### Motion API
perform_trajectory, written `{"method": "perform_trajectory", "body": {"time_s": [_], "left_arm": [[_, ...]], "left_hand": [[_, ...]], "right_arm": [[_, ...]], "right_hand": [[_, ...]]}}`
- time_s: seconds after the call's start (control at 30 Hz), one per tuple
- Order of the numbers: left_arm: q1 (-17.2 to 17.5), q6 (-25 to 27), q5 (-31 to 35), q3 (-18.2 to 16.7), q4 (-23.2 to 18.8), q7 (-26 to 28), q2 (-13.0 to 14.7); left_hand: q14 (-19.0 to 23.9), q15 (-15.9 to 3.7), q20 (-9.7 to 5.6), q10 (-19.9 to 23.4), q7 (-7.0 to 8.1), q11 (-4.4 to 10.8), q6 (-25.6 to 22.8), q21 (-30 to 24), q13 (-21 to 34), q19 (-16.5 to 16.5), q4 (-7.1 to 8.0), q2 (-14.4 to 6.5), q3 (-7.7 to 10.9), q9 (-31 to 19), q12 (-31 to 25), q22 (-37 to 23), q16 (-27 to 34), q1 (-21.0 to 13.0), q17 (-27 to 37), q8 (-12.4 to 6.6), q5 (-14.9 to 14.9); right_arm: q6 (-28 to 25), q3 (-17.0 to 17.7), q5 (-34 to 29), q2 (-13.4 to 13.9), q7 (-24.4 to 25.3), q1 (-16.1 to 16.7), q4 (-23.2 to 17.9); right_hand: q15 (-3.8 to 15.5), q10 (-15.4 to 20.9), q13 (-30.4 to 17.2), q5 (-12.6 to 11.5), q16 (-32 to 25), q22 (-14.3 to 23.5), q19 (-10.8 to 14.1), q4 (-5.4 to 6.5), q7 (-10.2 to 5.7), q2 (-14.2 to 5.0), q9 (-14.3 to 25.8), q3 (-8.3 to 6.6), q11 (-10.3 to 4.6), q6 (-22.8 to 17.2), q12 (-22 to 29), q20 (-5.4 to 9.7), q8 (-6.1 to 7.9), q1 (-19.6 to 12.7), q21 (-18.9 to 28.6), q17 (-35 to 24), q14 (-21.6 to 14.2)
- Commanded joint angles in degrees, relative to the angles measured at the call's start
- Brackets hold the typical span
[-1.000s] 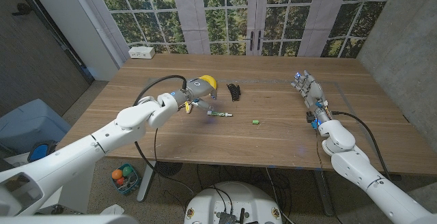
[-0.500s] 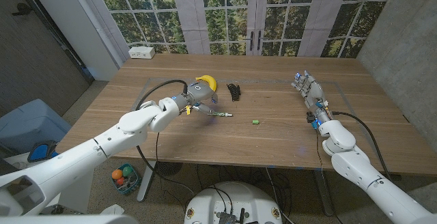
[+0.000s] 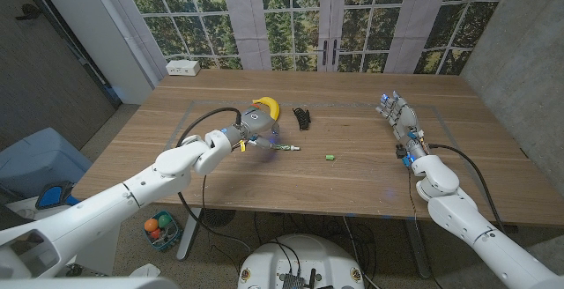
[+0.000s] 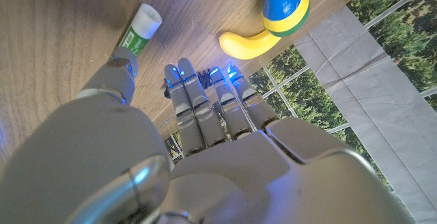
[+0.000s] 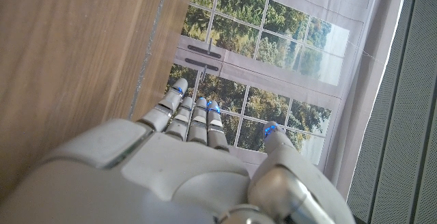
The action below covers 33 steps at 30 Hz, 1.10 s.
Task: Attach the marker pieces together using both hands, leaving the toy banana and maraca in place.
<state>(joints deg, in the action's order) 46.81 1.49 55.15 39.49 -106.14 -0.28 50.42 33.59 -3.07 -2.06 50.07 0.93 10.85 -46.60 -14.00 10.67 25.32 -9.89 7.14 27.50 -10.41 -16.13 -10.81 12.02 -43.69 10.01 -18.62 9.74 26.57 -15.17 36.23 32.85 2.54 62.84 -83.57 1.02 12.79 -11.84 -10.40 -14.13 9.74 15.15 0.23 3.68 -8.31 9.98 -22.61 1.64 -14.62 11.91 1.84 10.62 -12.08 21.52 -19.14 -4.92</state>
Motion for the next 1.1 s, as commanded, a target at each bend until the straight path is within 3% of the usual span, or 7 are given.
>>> {"method": "perform_trajectory", "body": {"time_s": [0.03,0.63,1.1], "left_arm": [[-0.4,0.1,-0.1,1.1,1.6,2.1,-0.6],[-0.8,-0.7,-0.8,2.2,3.5,4.2,-1.1],[-1.1,0.3,0.1,3.2,3.7,2.6,-1.2]], "left_hand": [[0.7,-9.42,-0.10,0.8,-0.13,0.57,-0.4,-0.2,0.2,0.5,-0.08,-0.2,-0.19,-0.1,0.2,-0.1,-0.2,-0.9,0.3,0.08,0.2],[1.2,-9.54,-0.35,1.5,0.08,0.83,-1.2,-0.4,0.2,1.2,0.03,-1.1,-0.25,-0.1,0.4,-0.1,-0.2,-2.0,0.4,0.45,0.2],[1.5,-9.63,-0.30,1.2,0.19,1.01,-0.7,-0.4,0.3,1.5,0.06,-2.3,-0.08,-0.2,0.8,-0.1,-0.2,-3.3,0.5,1.20,0.3]], "right_arm": [[-0.3,-0.4,-0.2,-0.1,-0.2,-0.7,0.5],[-0.3,-0.2,0.3,-0.2,-0.3,-0.7,1.0],[-0.2,-0.1,0.5,0.0,-0.4,-0.3,1.2]], "right_hand": [[-0.03,0.4,-0.1,0.0,-0.1,0.1,0.3,-0.09,0.03,-0.23,0.4,0.08,0.04,-0.6,0.0,-0.09,0.37,0.2,-0.2,0.0,-0.2],[-0.01,0.5,-0.1,0.0,-0.1,0.1,0.4,-0.21,0.11,-0.25,0.4,0.21,0.14,-0.7,0.0,-0.17,0.36,0.3,-0.6,0.1,-0.2],[-0.09,0.5,-0.1,0.0,-0.1,0.2,0.6,-0.31,0.09,-0.27,0.4,0.27,0.15,-0.7,0.0,-0.26,0.35,0.4,-0.9,0.1,-0.3]]}}
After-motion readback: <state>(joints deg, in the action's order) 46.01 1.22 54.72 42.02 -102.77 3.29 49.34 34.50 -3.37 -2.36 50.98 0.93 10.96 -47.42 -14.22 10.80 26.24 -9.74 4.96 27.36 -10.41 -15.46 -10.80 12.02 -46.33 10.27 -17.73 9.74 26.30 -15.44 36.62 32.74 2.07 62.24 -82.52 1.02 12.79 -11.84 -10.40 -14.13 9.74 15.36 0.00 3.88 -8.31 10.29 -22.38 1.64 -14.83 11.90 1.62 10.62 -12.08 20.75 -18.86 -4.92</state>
